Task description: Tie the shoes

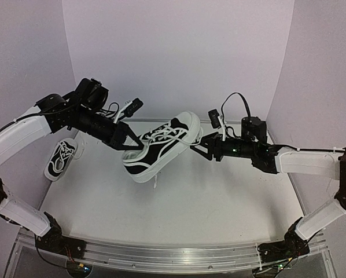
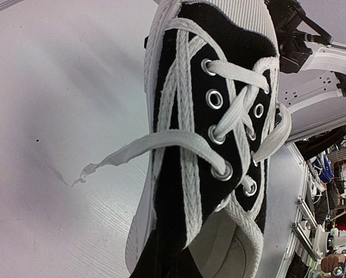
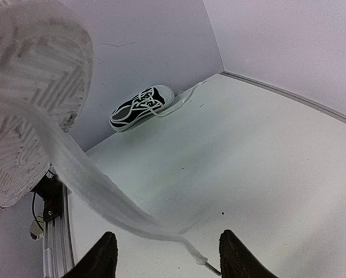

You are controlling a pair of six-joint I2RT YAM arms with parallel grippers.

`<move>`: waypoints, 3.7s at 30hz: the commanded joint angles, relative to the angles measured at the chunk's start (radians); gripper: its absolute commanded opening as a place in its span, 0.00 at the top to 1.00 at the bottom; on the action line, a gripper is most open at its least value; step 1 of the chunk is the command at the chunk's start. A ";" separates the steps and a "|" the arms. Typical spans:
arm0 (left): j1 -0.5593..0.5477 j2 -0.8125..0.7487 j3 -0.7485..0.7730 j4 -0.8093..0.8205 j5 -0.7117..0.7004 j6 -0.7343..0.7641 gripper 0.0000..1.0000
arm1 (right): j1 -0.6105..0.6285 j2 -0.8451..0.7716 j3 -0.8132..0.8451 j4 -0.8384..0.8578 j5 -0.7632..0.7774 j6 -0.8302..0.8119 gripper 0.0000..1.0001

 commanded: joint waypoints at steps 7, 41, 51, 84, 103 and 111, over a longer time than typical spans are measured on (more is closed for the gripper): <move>-0.002 -0.073 -0.024 0.095 -0.002 -0.024 1.00 | 0.009 -0.032 0.083 -0.102 0.048 -0.018 0.95; -0.004 -0.118 0.054 -0.128 -0.872 -0.207 1.00 | 0.016 -0.199 -0.048 -0.042 0.163 0.313 1.00; -0.030 -0.011 -0.184 0.187 -0.526 -0.282 1.00 | 0.016 -0.368 -0.113 -0.218 0.335 0.340 1.00; -0.484 0.446 -0.235 0.658 -0.720 -0.744 0.70 | 0.015 -0.368 -0.149 -0.463 0.487 0.375 1.00; -0.060 0.159 -0.420 0.344 -0.732 -0.636 0.30 | 0.014 -0.431 -0.223 -0.452 0.419 0.459 1.00; -0.007 0.238 -0.458 0.360 -0.761 -0.719 0.34 | 0.014 -0.400 -0.272 -0.449 0.444 0.492 1.00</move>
